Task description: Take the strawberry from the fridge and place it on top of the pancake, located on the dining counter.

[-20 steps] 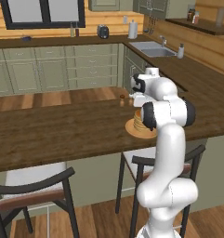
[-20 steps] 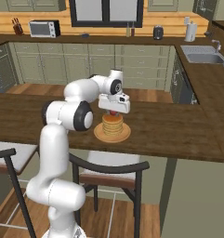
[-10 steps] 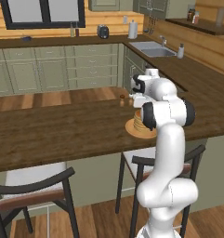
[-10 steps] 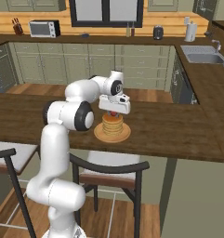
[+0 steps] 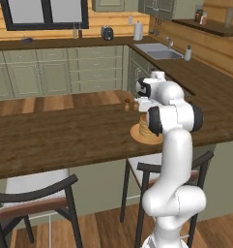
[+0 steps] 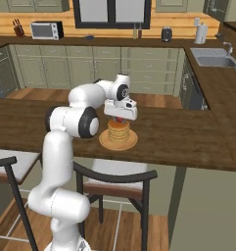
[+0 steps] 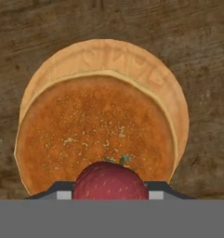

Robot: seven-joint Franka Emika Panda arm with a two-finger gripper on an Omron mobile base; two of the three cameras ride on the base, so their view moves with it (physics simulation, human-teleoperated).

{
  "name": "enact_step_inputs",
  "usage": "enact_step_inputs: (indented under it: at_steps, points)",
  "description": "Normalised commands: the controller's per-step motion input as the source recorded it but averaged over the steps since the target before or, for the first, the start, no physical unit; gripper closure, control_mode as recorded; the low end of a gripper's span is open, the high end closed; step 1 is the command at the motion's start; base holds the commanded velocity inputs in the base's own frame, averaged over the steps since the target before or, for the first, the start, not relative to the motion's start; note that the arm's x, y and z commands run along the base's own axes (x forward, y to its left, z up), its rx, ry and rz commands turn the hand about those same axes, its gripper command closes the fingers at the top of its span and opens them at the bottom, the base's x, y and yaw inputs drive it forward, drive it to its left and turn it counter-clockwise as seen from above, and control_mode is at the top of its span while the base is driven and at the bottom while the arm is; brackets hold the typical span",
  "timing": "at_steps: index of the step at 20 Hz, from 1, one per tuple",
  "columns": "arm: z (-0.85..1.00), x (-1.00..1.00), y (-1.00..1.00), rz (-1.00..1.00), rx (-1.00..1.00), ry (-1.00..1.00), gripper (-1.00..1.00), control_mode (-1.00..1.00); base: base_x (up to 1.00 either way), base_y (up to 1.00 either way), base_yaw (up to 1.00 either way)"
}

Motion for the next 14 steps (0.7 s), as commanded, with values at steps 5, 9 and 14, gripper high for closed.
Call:
enact_step_inputs:
  at_steps: [5,9,14]
  points:
    - [0.28,-0.09,0.0,0.0,0.0,-0.08,-1.0,-1.0,0.0,0.0,0.0]
    - [0.64,-0.21,0.0,0.0,0.0,-0.13,-1.0,-1.0,0.0,0.0,0.0]
    - [0.58,-0.26,0.0,0.0,0.0,-0.15,-1.0,-1.0,0.0,0.0,0.0]
